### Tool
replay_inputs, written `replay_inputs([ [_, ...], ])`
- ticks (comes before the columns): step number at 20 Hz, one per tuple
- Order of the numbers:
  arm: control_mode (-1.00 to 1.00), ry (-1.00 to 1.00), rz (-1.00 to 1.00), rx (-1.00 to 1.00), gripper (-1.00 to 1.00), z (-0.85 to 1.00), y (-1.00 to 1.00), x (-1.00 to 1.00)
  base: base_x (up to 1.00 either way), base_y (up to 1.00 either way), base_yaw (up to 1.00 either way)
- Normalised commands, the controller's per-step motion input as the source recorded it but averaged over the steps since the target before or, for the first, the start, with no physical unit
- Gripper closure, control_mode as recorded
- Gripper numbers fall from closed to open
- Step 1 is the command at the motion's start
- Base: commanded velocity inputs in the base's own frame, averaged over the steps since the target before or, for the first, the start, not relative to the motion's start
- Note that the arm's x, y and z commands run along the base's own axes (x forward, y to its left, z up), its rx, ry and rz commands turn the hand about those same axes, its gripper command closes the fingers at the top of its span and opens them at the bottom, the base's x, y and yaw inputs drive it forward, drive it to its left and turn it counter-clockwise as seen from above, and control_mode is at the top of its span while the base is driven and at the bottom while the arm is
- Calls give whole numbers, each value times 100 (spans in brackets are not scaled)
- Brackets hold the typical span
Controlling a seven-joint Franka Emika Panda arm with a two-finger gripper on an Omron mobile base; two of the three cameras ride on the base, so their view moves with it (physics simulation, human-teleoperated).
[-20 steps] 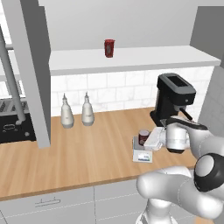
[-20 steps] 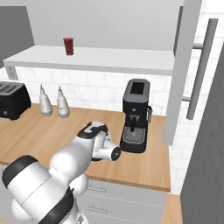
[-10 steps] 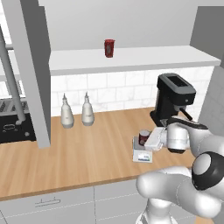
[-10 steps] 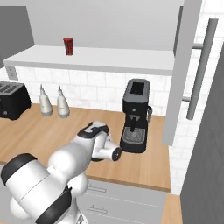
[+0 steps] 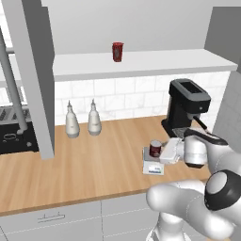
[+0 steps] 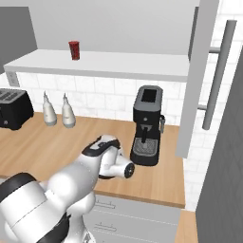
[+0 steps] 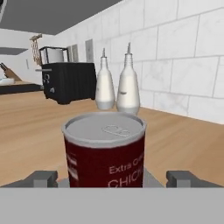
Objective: Pick the canned food and place it on the digital scale for weighing, and close the cabinet.
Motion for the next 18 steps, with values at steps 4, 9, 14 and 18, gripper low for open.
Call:
replay_inputs([
  [4, -100, -13, 0, 1, -100, 8, -39, -34, 0, 0, 0],
  [9, -100, -32, 0, 2, -100, 43, -48, -60, 0, 0, 0],
  [14, -100, -46, -2, 4, -100, 66, -69, -64, 0, 0, 0],
  [18, -100, -67, -9, 5, -100, 61, -74, -61, 0, 0, 0],
])
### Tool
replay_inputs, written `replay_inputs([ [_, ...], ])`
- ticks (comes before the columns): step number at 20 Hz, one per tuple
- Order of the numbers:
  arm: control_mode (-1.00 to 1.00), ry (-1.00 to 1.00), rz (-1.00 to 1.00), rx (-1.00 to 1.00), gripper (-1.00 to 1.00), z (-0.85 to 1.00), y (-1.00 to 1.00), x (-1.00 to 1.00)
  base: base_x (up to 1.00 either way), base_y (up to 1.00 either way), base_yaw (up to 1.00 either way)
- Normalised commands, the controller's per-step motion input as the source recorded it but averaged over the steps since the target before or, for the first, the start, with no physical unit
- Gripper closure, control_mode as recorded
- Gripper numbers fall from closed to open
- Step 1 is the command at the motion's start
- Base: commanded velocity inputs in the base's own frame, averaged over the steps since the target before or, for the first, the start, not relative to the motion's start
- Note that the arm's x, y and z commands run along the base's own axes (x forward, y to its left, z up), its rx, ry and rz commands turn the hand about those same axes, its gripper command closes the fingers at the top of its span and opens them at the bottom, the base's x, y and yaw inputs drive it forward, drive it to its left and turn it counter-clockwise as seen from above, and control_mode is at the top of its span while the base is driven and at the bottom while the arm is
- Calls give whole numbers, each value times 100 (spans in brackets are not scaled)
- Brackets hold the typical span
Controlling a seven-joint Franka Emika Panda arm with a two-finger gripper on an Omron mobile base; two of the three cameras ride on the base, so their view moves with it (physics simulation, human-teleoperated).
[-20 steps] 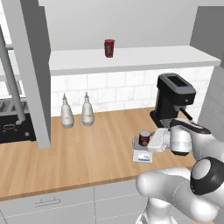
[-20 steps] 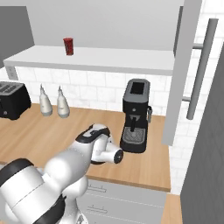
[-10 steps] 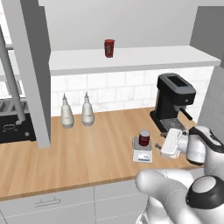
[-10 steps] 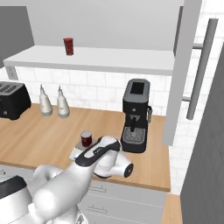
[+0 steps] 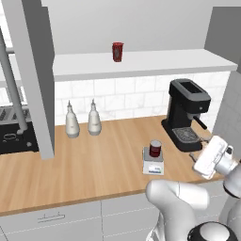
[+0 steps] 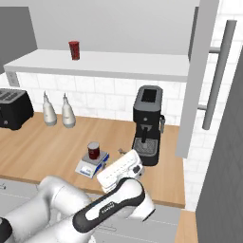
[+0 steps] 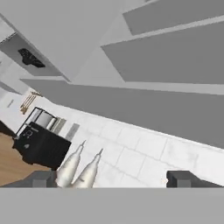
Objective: Pick the canned food and place it on the digital scale for weighing, and close the cabinet.
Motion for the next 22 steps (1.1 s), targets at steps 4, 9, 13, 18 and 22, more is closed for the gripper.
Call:
replay_inputs([
  [4, -100, -63, -9, 10, -100, 65, -79, -44, 0, 0, 0],
  [9, -100, -39, -11, 15, -100, 60, -97, -33, 0, 0, 0],
  [13, -100, -34, -8, 17, -100, 75, -100, -50, 0, 0, 0],
  [18, -100, -28, -23, 6, -100, 46, -66, -33, 0, 0, 0],
  [22, -100, -21, -20, 7, -100, 14, -65, -8, 0, 0, 0],
])
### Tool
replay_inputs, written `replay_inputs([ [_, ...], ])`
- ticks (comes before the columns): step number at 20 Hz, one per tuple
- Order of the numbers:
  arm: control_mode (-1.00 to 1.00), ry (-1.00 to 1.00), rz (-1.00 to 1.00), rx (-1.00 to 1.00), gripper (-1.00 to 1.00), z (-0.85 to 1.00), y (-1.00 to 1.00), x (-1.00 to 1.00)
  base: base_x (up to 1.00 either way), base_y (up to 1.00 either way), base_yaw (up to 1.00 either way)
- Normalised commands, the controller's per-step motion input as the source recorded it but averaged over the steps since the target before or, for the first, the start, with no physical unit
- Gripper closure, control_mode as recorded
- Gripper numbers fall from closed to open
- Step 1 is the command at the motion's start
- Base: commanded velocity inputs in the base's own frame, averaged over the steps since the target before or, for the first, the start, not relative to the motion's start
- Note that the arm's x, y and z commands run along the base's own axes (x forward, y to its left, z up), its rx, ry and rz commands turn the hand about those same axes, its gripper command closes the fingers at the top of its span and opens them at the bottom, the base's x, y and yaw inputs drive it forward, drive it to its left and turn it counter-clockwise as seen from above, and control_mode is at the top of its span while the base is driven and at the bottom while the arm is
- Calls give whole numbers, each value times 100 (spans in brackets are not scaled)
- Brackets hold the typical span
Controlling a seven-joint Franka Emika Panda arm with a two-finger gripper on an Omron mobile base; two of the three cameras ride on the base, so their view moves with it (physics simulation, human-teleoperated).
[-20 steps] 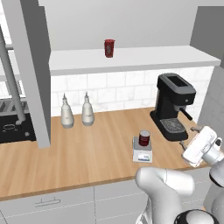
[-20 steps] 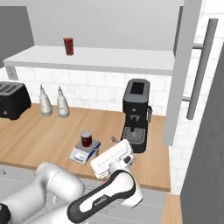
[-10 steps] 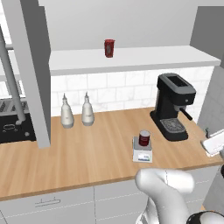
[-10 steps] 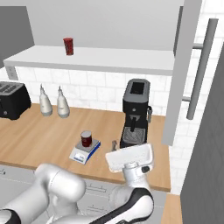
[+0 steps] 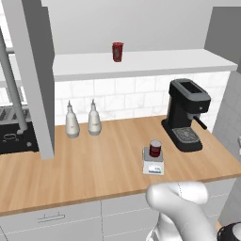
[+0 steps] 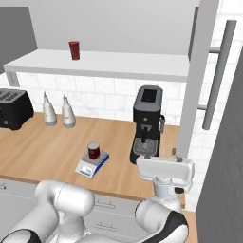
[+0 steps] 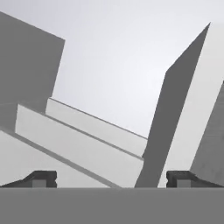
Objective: Pick the canned food and place it on the digital scale for weighing, and close the cabinet.
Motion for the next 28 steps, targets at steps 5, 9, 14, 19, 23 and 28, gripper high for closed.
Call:
replay_inputs([
  [5, -100, -7, 0, 12, -100, -3, -89, 0, 0, 0, 0],
  [9, -100, -20, 0, 8, -100, 3, -87, -18, 0, 0, 0],
  [14, -100, -4, -6, 2, -100, 25, -65, -11, 0, 0, 0],
  [19, -100, 0, -7, 0, -100, 50, -41, -27, 0, 0, 0],
  [23, -100, 0, -1, -11, -100, 85, 1, -44, 0, 0, 0],
  [28, -100, 3, 0, -23, -100, 100, 33, -3, 0, 0, 0],
])
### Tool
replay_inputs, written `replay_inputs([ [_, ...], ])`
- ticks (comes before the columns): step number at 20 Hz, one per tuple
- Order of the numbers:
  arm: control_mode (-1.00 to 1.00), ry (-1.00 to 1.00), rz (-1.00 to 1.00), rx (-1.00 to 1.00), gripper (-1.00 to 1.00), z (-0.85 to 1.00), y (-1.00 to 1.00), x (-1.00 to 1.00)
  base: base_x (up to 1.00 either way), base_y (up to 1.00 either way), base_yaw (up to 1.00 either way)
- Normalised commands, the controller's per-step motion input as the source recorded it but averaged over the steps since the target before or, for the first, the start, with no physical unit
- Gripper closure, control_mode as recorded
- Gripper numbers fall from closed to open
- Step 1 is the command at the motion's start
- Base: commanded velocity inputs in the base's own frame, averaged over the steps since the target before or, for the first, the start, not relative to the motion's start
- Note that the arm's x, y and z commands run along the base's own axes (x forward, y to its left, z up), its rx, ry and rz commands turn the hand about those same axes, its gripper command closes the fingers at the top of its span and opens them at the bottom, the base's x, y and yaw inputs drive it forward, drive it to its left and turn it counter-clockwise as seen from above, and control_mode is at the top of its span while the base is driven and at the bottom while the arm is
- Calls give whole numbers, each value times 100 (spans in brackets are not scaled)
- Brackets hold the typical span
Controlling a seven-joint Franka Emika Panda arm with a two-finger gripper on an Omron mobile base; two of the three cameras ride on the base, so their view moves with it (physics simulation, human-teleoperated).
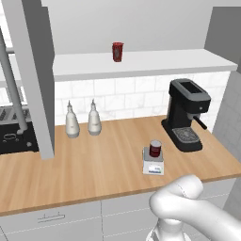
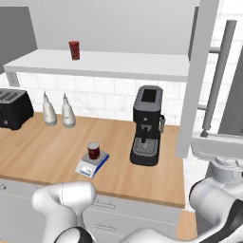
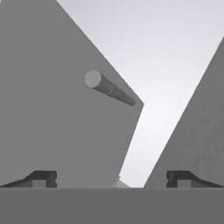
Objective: Pick the canned food and place it on the digital scale for weighing, and close the cabinet.
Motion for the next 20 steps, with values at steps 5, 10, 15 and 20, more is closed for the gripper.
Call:
replay_inputs([
  [5, -100, 14, 0, -22, -100, 86, 50, 2, 0, 0, 0],
  [10, -100, 15, -2, -21, -100, 60, 96, 6, 0, 0, 0],
  [15, -100, 22, -19, -20, -100, 4, 100, 67, 0, 0, 0],
  [20, -100, 18, -28, -11, -100, 0, 100, 93, 0, 0, 0],
])
